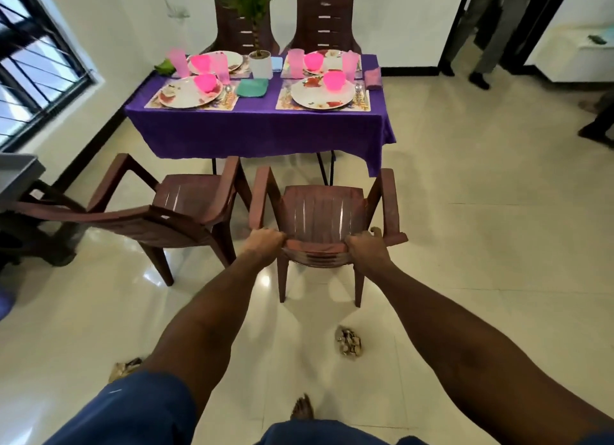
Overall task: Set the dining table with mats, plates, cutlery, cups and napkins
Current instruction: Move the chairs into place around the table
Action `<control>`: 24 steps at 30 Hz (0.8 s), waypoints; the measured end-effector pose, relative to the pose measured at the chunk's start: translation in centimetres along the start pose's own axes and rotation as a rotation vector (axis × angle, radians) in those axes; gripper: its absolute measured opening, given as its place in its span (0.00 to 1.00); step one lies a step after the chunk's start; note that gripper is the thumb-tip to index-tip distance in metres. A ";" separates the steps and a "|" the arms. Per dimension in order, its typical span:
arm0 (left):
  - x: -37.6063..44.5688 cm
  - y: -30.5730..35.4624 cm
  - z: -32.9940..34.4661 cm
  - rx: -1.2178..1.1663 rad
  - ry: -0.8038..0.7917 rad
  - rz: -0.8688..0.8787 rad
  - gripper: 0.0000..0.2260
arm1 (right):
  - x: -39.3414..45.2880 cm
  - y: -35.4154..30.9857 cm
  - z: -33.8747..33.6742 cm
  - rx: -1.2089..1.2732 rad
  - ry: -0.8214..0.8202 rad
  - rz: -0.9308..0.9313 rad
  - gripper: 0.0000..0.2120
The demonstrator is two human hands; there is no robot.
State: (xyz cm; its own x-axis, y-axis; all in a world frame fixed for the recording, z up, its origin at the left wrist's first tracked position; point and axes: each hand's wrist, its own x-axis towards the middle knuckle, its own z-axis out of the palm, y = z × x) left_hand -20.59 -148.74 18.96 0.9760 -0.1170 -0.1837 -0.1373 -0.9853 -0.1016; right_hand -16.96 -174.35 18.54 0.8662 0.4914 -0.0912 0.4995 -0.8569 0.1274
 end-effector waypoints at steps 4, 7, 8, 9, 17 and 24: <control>1.8 -1.9 0.2 0.012 0.007 0.009 0.05 | 2.4 -0.6 -0.5 0.018 -0.050 0.031 0.11; 2.7 -3.1 0.1 0.014 0.011 0.019 0.05 | 3.9 -1.3 -0.4 0.030 -0.059 0.054 0.12; 2.8 -3.5 0.1 0.012 0.014 0.022 0.05 | 4.3 -1.5 -0.3 0.029 -0.055 0.056 0.11; 2.9 -3.7 0.2 0.007 0.022 0.021 0.05 | 4.6 -1.5 -0.1 0.029 -0.054 0.057 0.11; 2.5 -3.0 1.3 -0.066 0.072 -0.014 0.06 | 5.4 -0.9 0.6 0.038 -0.079 0.040 0.11; 2.7 -2.2 1.4 -0.132 0.088 -0.069 0.07 | 5.5 -0.7 0.7 0.048 -0.092 0.062 0.09</control>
State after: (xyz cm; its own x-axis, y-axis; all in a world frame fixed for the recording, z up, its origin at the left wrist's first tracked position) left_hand -17.89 -146.70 17.37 0.9941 -0.0530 -0.0943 -0.0514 -0.9985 0.0197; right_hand -12.54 -171.18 17.30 0.8891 0.4230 -0.1751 0.4421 -0.8926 0.0888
